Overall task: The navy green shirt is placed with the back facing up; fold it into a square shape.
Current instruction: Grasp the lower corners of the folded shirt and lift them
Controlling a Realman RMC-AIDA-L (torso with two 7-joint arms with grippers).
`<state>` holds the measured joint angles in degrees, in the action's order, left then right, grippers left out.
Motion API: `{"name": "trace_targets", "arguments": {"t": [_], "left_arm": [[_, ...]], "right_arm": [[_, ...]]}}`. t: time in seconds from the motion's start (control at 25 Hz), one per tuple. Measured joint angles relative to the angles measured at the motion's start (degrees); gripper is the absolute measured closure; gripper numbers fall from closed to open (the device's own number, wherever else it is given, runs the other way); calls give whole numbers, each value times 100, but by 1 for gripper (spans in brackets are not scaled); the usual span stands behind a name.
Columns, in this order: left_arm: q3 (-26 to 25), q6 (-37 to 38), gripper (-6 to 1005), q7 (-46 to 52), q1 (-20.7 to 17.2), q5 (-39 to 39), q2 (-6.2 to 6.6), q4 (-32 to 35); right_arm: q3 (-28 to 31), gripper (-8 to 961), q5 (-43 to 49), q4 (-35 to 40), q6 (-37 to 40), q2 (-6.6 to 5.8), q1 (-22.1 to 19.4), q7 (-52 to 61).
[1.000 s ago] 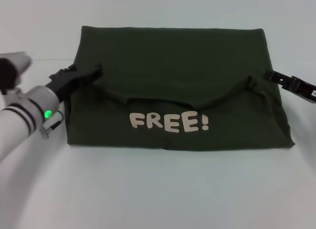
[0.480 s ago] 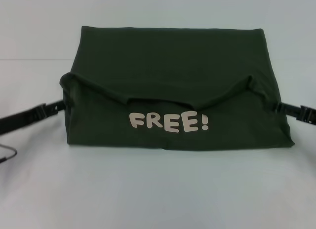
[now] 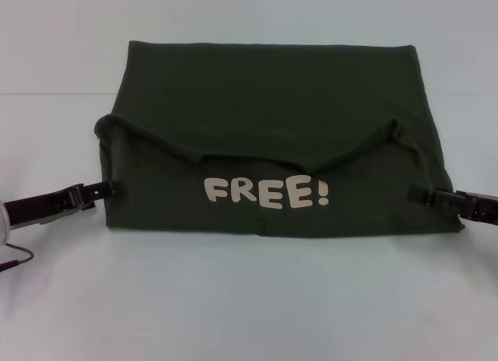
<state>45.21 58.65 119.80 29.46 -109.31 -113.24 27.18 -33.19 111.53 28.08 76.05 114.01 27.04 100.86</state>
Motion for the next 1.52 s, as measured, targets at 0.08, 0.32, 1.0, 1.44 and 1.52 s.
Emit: {"name": "trace_targets", "arguments": {"t": [0.08,0.32,1.0,1.44,1.52], "left_arm": [[23,-18,171,3,40,-5,-4,-50],[58,52,171,9,136,-16,-29,-110],[227,36,197,921,361,-636,-10,-236],[215,-64,355,922,448,-1088,-102,-146],[216,-64,443,921,436,-1102,-103,-147]], "right_arm": [[-8,53,1,-4,1,3,-4,-11],[-12,59,5,-5,-42,18,-1,-28],[-12,78,10,5,-35,15,28,-32],[-12,90,9,5,4,12,15,-31],[-12,92,9,5,7,0,7,-32]]}}
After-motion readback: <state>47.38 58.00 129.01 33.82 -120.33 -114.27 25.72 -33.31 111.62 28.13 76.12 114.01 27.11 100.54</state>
